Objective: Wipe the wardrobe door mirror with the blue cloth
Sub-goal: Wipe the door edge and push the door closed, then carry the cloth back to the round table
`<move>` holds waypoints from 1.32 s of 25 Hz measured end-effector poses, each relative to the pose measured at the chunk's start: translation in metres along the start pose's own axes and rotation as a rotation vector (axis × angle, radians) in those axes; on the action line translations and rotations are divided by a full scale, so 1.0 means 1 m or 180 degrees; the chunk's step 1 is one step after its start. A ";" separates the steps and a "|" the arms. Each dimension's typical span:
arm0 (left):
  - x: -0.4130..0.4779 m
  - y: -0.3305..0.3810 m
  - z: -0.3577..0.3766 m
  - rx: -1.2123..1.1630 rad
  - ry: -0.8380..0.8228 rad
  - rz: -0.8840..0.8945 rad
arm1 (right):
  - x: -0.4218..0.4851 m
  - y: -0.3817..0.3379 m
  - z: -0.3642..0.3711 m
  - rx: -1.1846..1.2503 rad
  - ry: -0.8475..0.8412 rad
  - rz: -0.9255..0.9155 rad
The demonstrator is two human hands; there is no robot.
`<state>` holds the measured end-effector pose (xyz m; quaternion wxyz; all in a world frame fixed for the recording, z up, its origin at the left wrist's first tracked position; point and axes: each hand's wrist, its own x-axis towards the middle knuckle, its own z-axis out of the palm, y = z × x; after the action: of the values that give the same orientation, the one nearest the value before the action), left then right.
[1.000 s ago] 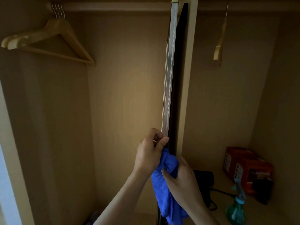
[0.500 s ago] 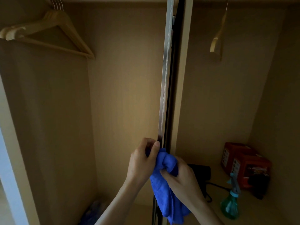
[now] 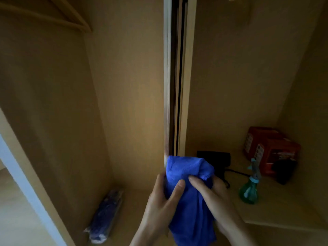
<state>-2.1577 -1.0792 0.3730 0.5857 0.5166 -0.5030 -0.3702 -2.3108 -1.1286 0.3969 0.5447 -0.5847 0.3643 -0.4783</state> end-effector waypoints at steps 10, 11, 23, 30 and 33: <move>-0.031 -0.060 0.027 -0.0003 -0.0057 -0.0762 | -0.057 0.054 -0.015 0.0238 0.0060 0.0959; -0.030 -0.064 0.028 -0.0021 -0.0076 -0.0818 | -0.064 0.058 -0.015 0.0182 0.0121 0.0997; -0.037 -0.100 0.041 -0.0220 -0.1868 -0.1357 | -0.127 0.092 0.008 -0.0077 0.2456 0.1173; -0.080 -0.097 0.072 -0.0075 -0.2845 -0.1338 | -0.200 0.085 0.015 0.0155 0.3501 0.1196; -0.106 -0.083 0.091 0.0062 -0.3359 -0.0997 | -0.237 0.074 0.012 0.0257 0.3967 0.1113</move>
<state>-2.2623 -1.0149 0.2658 0.1871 0.3349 -0.6489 -0.6571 -2.3576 -0.9111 0.2865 0.3226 -0.1086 0.6836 -0.6456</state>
